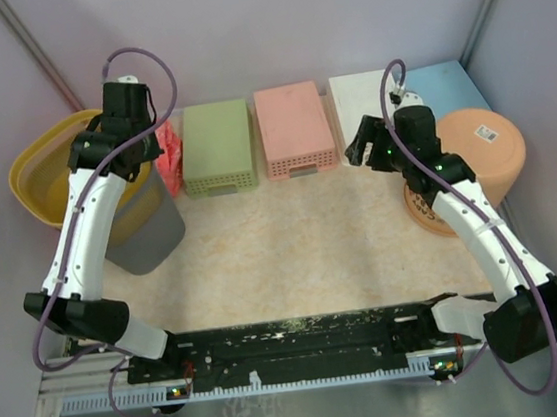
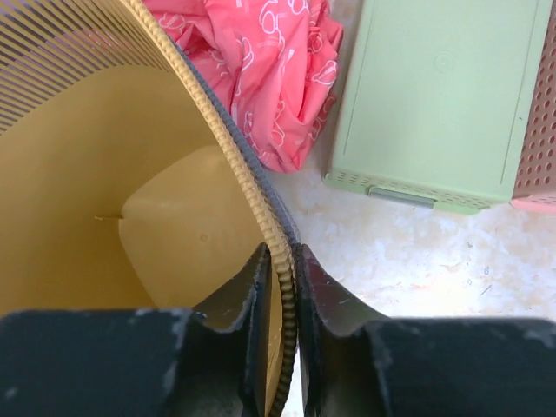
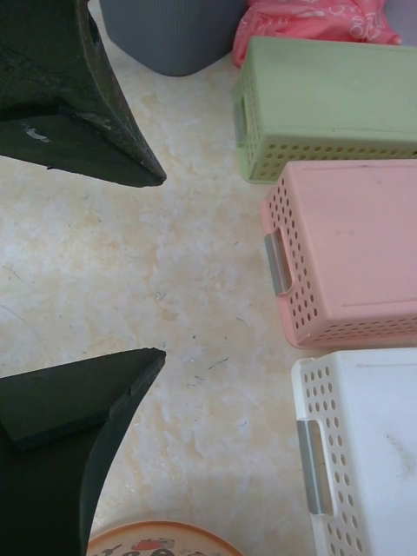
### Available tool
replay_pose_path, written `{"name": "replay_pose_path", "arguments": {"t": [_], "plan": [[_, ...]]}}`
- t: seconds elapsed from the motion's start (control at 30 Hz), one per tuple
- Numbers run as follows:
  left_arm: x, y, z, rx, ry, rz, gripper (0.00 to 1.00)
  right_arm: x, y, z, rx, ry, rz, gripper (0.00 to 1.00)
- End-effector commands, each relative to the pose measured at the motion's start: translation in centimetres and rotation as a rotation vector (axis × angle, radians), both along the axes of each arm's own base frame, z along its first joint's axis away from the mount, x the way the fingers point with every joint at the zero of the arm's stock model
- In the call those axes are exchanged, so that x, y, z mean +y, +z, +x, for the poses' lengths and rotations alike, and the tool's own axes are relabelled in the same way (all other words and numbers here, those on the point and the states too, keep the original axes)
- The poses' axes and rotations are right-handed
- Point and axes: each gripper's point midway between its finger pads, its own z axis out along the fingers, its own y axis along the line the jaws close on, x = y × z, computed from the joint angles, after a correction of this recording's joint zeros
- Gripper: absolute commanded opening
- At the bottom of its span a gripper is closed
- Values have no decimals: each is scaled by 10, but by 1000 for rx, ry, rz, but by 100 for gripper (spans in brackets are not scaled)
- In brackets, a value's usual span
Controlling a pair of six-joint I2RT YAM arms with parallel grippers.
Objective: Turn the large container upside down
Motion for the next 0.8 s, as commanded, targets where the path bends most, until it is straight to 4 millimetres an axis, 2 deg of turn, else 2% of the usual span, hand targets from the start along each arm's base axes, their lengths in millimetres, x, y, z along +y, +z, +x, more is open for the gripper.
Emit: {"name": "replay_pose_path", "arguments": {"t": [0.0, 0.07, 0.13, 0.23, 0.37, 0.43, 0.57, 0.67, 0.73, 0.77], "plan": [[1, 38, -8, -104, -20, -28, 21, 6, 12, 6, -51, 23, 19, 75], [1, 45, -10, -117, -33, -29, 28, 10, 10, 7, -45, 39, 26, 75], [-1, 47, -10, -118, -48, -32, 44, 14, 9, 8, -42, 55, 35, 75], [-5, 45, -12, -104, -66, -46, 50, 19, 9, 10, -37, 72, 51, 75], [-6, 39, -13, -88, -72, -51, 37, 33, 20, 11, -67, 118, 97, 74], [-8, 35, -14, -72, -79, -52, 36, 48, 27, 10, -92, 151, 121, 74], [-7, 22, -15, -25, -68, -48, 45, 93, 36, 10, -115, 247, 180, 74], [-7, 12, -16, 6, -63, -46, 44, 134, 40, 13, -117, 326, 247, 72], [-9, 9, -17, 14, -68, -55, 33, 159, 46, 15, -131, 372, 294, 69], [-10, 9, -18, 10, -73, -63, 18, 173, 50, 14, -146, 408, 319, 68]]}}
